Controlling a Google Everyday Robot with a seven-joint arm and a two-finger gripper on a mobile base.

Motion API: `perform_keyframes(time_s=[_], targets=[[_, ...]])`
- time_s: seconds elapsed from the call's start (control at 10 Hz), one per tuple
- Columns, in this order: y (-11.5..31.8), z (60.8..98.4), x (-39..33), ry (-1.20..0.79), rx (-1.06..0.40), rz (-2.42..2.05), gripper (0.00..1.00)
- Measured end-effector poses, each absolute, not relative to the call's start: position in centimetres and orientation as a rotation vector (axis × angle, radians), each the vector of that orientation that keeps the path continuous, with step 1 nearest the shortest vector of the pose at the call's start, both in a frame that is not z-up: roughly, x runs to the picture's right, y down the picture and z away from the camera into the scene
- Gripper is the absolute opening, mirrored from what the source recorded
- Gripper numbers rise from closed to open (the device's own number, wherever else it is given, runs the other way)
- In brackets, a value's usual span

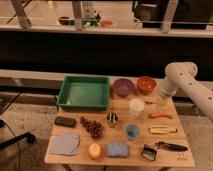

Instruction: Place fork in table surface

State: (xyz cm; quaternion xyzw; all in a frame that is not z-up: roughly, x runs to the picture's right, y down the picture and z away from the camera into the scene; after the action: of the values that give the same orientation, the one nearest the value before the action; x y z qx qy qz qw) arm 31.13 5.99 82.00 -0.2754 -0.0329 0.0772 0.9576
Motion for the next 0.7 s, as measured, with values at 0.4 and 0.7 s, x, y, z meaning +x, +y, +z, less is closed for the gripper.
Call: perform_keyframes(time_s=[0.4, 0.7], targets=[[6.3, 82.8, 31.0, -0.105, -0.56, 0.099, 0.8], [5.8, 83.1, 32.9, -0.154, -0.553, 0.096, 0.8]])
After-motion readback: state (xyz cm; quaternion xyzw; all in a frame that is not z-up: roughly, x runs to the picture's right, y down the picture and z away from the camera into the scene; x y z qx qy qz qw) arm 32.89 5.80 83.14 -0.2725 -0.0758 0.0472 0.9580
